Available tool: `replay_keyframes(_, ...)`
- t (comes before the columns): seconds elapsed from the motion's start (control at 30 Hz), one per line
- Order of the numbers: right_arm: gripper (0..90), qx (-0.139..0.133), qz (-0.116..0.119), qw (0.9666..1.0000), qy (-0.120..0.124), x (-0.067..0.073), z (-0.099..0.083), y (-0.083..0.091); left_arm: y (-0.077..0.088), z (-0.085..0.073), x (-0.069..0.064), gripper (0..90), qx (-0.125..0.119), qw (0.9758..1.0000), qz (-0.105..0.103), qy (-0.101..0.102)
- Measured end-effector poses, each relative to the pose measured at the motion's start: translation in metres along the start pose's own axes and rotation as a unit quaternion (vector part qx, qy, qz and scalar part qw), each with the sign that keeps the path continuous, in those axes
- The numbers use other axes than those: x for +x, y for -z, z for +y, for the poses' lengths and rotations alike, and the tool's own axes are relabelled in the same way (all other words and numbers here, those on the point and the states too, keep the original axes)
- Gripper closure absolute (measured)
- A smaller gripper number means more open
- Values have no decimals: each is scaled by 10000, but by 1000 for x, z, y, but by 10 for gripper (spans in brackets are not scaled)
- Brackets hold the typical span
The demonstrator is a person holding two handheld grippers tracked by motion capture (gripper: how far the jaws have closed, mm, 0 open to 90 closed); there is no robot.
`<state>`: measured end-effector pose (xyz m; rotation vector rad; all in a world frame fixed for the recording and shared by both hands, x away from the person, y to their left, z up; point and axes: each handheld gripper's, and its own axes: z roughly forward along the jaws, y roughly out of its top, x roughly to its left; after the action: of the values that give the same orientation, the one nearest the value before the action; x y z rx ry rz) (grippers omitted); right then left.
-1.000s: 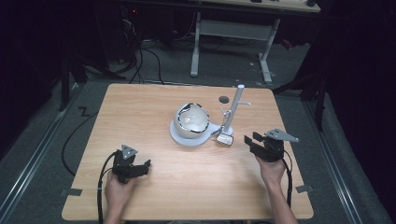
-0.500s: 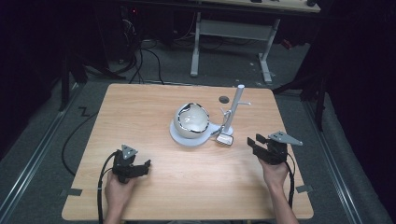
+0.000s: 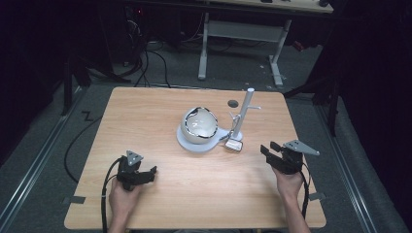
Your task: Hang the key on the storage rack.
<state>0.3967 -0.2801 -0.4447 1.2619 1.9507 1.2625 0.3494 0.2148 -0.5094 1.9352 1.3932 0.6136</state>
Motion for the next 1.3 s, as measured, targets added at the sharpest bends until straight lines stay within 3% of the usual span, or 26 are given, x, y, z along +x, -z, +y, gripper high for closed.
replay_keyframes(0.57,505,37,-124,9998,-125,-8,-11,6,0,0,0,196,1,10000,0,-1)
replay_keyframes(1.3,485,236,-232,9992,-244,-18,-23,0,0,0,0,196,1,10000,2,0)
